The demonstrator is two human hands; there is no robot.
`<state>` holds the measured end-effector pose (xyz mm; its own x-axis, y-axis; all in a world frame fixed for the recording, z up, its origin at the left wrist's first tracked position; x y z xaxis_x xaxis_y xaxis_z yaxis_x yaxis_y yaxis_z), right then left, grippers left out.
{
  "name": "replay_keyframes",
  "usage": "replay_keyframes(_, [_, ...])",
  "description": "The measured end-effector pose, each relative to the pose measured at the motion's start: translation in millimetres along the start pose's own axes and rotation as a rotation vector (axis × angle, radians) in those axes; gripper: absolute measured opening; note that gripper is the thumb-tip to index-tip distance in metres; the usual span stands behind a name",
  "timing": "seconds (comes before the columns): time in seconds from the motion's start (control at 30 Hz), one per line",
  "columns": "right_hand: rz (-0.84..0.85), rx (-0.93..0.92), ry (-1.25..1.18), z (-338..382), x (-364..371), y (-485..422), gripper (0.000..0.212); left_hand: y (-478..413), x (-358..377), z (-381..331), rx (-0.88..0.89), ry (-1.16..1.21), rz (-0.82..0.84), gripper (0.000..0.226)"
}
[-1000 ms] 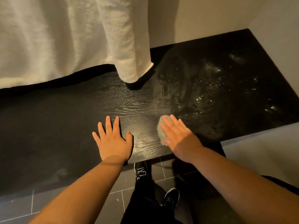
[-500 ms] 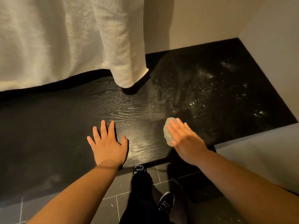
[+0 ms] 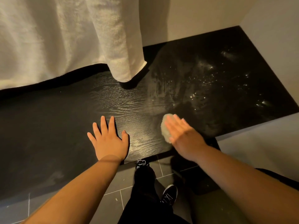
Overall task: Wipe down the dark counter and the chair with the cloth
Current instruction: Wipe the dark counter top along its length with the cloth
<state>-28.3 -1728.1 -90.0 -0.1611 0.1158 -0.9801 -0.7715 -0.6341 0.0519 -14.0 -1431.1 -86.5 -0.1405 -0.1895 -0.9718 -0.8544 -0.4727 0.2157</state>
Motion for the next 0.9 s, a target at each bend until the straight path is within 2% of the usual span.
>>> replay_keyframes(0.1, [-0.066, 0.270, -0.072, -31, -14, 11, 0.065, 1, 0, -1, 0.005, 0.000, -0.003, 0.077])
replay_keyframes(0.2, [-0.127, 0.407, -0.118, -9, -20, -5, 0.062, 2, -1, -2, 0.002, -0.004, -0.005, 0.077])
replay_keyframes(0.3, [-0.091, 0.231, -0.107, 43, -15, -29, 0.059, 2, 0, -2, -0.001, -0.021, 0.000, 0.075])
replay_keyframes(0.37, [-0.036, 0.119, -0.143, 62, -5, -32, 0.068, 2, 0, -2, -0.002, -0.014, -0.005, 0.074])
replay_keyframes(0.5, [0.022, 0.034, -0.066, 23, -5, -21, 0.070, 0, 1, -1, 0.002, 0.001, -0.010, 0.074])
replay_keyframes(0.6, [-0.016, 0.254, -0.061, -18, -16, -14, 0.070, 0, 2, -2, -0.001, 0.006, -0.016, 0.074])
replay_keyframes(0.7, [-0.110, 0.444, -0.101, -10, -26, -27, 0.065, 0, 2, -2, 0.006, 0.000, -0.014, 0.074])
replay_keyframes(0.73, [-0.106, 0.425, -0.052, 4, -27, -35, 0.062, 0, 2, -2, 0.005, -0.005, -0.007, 0.074])
replay_keyframes(0.77, [-0.073, 0.332, -0.011, 22, -24, -42, 0.060, 1, 2, -2, 0.004, -0.011, -0.004, 0.075])
replay_keyframes(0.83, [-0.004, 0.037, -0.021, 58, -8, -50, 0.065, 1, 1, -3, 0.005, -0.014, -0.007, 0.076])
replay_keyframes(0.9, [0.057, -0.120, -0.071, 62, -1, -49, 0.067, 0, 1, -2, 0.003, -0.001, -0.014, 0.076])
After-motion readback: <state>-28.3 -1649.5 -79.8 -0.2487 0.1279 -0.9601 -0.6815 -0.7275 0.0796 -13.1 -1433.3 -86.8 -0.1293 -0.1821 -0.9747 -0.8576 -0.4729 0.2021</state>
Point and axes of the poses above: each hand's wrist, its own y-axis away from the middle knuckle, its own x-axis out of the palm, z = x × y, the point moved 2 cm from there along -y, towards the middle knuckle, and after that the axes turned 15 degrees about -x, right-handed, at the moved point
